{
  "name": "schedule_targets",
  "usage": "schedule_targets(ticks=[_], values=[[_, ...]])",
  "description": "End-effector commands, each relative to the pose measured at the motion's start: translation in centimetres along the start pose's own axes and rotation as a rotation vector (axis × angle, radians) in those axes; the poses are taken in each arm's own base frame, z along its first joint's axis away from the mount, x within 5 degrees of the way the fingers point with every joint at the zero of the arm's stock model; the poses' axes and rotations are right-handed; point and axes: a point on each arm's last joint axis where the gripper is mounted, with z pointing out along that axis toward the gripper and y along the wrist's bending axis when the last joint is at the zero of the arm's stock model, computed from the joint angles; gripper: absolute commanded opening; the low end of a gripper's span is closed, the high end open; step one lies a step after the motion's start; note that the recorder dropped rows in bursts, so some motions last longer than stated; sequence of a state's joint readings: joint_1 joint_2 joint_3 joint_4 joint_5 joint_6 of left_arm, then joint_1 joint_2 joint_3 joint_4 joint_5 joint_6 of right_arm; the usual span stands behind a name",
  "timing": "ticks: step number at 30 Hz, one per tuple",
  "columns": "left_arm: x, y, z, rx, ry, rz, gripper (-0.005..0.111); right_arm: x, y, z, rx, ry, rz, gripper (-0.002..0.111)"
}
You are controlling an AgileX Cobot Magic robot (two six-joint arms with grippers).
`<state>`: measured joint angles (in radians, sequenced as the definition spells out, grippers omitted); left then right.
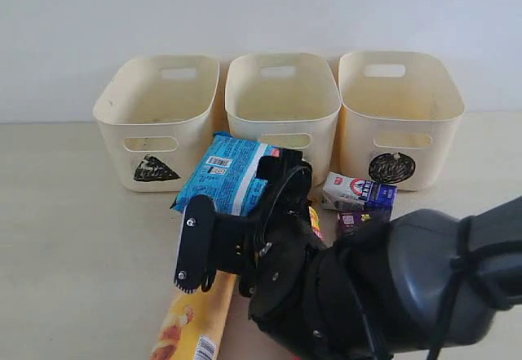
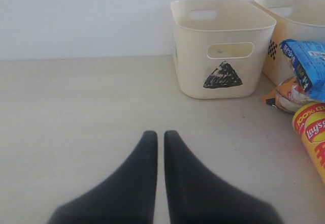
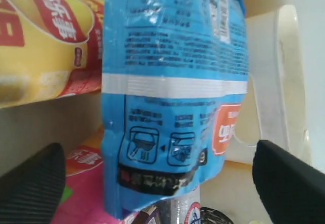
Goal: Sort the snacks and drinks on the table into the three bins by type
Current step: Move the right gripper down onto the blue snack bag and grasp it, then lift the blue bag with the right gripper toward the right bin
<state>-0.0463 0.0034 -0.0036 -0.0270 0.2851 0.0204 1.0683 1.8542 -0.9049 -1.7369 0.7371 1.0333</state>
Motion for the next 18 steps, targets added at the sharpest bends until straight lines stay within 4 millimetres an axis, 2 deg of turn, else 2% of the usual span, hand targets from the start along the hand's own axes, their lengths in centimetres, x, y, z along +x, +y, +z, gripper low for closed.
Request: schedule_targets(ticks=[1,5,13,18], values=[[0.0,0.0,0.0,-0.004,-0.008,-0.006,0.004,0.9,0.4,1.2,0.000,0.044,0.019,0.077],[0.0,0.0,0.0,-0.004,-0.008,-0.006,0.004,0.7,-0.4,1.8,0.013,0.044,0.068,0.077],[0.1,0.0,0.0,-0.003,-0.004,-0.006,0.004,-1.8,-2.1,2.0,0.010,-0.038,0.128,0.077],[0.1,0.0,0.0,-0.003,-0.004,-0.006,0.004,-0.6,-3.2,3.0,0.025,-0.004,0.154,0.077]])
